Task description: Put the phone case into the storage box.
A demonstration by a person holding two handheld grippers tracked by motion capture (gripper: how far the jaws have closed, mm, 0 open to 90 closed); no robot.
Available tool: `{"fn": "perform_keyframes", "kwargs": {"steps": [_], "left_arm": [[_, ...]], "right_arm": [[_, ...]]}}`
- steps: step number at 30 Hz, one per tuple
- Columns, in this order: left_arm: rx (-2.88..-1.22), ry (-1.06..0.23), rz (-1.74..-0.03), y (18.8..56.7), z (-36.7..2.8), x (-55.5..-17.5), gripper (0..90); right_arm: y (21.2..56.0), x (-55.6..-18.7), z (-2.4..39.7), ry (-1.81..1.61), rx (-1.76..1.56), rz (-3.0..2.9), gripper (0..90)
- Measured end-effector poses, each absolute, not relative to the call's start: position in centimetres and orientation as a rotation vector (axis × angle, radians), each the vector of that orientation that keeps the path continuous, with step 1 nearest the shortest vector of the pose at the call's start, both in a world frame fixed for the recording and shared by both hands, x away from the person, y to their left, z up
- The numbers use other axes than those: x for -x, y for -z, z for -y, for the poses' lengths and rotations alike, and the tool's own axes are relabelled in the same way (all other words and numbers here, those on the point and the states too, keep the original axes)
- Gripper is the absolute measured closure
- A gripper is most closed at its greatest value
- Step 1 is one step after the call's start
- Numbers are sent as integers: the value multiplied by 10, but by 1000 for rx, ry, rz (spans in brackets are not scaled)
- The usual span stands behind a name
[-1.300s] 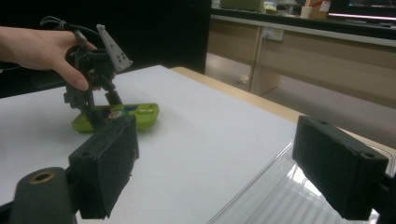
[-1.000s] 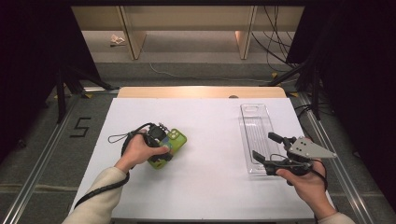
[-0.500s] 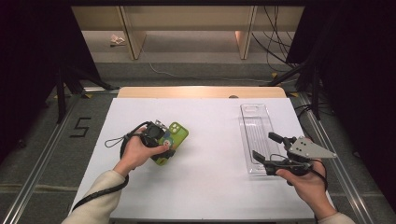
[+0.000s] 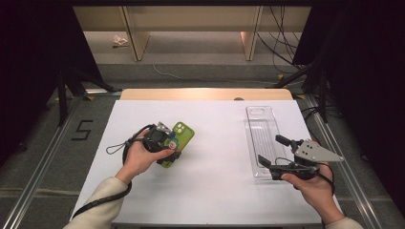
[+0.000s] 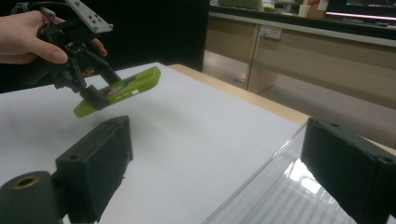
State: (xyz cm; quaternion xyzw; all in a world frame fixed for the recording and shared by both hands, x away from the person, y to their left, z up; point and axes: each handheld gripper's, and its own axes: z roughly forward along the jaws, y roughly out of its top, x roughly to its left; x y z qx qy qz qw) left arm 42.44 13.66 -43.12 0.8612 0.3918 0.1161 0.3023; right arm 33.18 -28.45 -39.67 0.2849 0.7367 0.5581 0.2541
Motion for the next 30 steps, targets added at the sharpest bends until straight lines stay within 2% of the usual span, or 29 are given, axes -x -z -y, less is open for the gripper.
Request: {"fn": "perform_keyframes", "kwargs": {"steps": [3,10,30], "left_arm": [[-2267,-316,-1033,430,-137,-422,160],[-2249,-325,-1029,427,-140,-419,159],[-2149,-390,-984,417,-139,-406,160]], "right_arm": [[396,-332,284,-1509,-773,-1999,59],[397,-332,283,-1496,-771,-2015,32],[396,-335,276,-1487,-765,-2013,19]]}}
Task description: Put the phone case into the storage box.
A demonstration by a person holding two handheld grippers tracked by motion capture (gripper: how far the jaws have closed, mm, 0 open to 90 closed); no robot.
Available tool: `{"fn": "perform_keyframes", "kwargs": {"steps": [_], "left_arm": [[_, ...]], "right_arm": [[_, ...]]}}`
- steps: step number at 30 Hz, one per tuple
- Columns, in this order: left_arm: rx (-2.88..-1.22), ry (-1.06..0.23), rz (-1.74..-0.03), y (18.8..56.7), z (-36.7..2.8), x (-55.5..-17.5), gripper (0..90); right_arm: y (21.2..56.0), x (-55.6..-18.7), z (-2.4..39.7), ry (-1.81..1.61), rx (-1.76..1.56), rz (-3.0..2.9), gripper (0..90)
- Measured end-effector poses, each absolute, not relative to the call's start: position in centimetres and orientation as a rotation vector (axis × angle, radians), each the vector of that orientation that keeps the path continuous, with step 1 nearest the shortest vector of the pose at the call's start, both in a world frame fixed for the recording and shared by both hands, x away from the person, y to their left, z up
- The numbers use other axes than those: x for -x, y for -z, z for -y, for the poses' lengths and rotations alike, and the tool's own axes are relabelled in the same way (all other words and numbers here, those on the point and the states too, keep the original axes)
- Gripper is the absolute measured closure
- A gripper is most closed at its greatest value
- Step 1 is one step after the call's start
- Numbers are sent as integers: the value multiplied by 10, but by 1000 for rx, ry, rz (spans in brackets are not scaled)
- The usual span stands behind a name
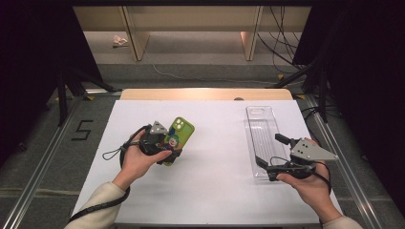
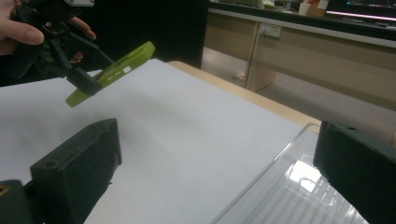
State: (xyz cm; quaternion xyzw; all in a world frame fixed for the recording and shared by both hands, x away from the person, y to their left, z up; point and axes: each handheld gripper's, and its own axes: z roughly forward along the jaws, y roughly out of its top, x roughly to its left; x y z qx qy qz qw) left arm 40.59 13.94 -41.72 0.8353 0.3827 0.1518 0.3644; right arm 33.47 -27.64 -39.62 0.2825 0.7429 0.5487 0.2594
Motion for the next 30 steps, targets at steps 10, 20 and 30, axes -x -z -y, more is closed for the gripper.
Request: {"fn": "perform_keyframes", "kwargs": {"steps": [10,20,30], "left_arm": [[-2127,-413,-973,417,-140,-400,159],[-2102,-437,-959,417,-139,-396,160],[-2089,-450,-948,418,-138,-393,160]], "right_arm": [[396,-337,271,-1481,-759,-2018,20],[395,-337,271,-1485,-767,-2008,21],[394,-339,265,-1497,-757,-2011,21]]}}
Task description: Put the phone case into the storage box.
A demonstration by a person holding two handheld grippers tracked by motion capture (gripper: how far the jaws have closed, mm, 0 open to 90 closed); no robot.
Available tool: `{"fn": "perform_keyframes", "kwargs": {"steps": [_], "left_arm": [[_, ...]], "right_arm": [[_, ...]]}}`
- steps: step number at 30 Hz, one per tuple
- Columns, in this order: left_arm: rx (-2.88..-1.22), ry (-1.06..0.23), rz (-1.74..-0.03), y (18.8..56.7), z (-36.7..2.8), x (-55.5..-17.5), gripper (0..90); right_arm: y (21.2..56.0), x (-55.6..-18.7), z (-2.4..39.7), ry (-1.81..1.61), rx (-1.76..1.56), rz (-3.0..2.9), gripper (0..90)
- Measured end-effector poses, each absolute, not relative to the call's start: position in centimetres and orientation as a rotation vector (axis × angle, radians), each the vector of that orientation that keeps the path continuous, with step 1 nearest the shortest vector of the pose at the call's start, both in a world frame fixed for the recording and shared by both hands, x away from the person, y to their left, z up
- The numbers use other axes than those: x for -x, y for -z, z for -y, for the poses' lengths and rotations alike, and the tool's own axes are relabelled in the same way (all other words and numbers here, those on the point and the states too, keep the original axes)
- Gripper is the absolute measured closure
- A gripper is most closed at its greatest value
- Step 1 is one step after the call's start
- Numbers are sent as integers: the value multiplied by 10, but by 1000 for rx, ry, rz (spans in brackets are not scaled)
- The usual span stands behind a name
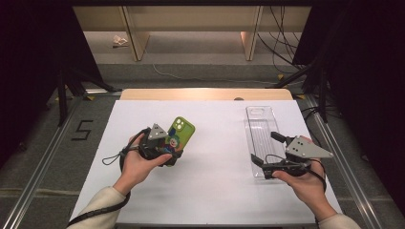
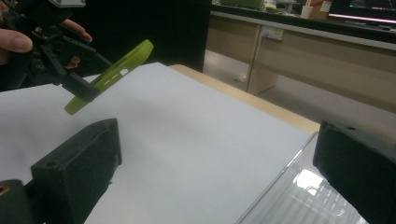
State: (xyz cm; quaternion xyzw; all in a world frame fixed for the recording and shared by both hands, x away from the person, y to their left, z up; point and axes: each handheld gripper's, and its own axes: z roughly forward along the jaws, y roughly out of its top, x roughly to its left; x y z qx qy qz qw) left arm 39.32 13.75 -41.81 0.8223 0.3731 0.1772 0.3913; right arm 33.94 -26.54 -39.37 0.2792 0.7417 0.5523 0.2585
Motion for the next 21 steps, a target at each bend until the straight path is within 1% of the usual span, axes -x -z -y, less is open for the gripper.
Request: {"fn": "perform_keyframes", "kwargs": {"steps": [21], "left_arm": [[-2067,-463,-923,415,-135,-384,160]], "right_arm": [[389,-346,244,-1528,-738,-2018,31]]}}
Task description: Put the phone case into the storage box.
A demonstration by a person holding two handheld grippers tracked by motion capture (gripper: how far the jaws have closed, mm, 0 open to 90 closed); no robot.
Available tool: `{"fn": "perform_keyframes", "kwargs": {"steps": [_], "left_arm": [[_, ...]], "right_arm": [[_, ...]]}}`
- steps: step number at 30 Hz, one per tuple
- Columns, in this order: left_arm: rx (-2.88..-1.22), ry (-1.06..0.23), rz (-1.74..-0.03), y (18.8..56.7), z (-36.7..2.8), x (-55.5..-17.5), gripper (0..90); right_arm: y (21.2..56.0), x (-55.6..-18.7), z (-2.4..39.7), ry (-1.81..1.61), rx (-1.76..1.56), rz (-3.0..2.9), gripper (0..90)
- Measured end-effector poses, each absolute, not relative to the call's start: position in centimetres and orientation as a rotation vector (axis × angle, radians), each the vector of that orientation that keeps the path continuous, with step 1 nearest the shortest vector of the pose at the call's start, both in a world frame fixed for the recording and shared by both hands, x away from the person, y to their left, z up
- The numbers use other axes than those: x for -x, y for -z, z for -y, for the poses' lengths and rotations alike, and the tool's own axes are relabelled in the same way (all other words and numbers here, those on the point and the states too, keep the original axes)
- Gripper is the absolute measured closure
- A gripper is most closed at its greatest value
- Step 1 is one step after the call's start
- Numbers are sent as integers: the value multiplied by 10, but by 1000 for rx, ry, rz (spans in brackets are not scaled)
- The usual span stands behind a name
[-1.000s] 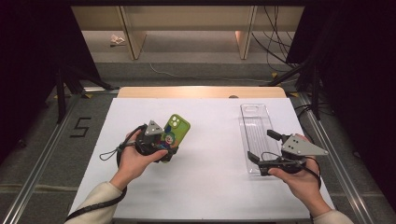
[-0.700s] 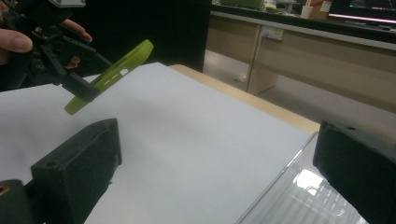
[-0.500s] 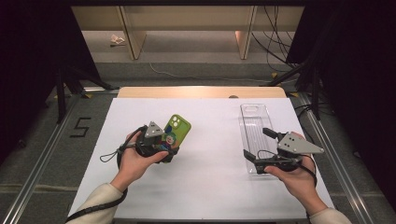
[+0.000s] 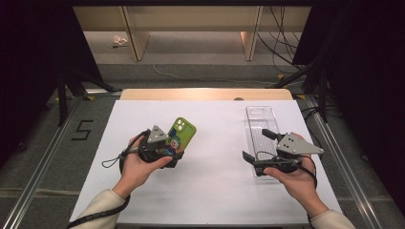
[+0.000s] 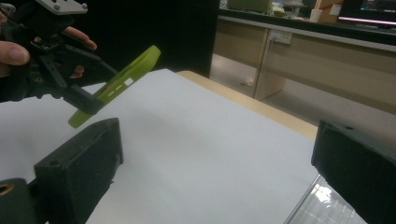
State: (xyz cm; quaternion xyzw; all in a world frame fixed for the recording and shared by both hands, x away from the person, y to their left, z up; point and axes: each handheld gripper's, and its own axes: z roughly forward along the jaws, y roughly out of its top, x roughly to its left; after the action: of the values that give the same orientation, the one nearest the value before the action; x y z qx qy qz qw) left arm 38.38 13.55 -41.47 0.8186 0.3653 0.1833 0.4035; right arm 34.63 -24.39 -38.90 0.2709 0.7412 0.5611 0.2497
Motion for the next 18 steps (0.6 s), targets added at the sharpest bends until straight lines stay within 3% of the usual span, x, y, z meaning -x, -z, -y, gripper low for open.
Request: {"fn": "perform_keyframes", "kwargs": {"steps": [18], "left_arm": [[-2061,-475,-887,413,-129,-375,160]], "right_arm": [[386,-353,226,-1553,-726,-2032,33]]}}
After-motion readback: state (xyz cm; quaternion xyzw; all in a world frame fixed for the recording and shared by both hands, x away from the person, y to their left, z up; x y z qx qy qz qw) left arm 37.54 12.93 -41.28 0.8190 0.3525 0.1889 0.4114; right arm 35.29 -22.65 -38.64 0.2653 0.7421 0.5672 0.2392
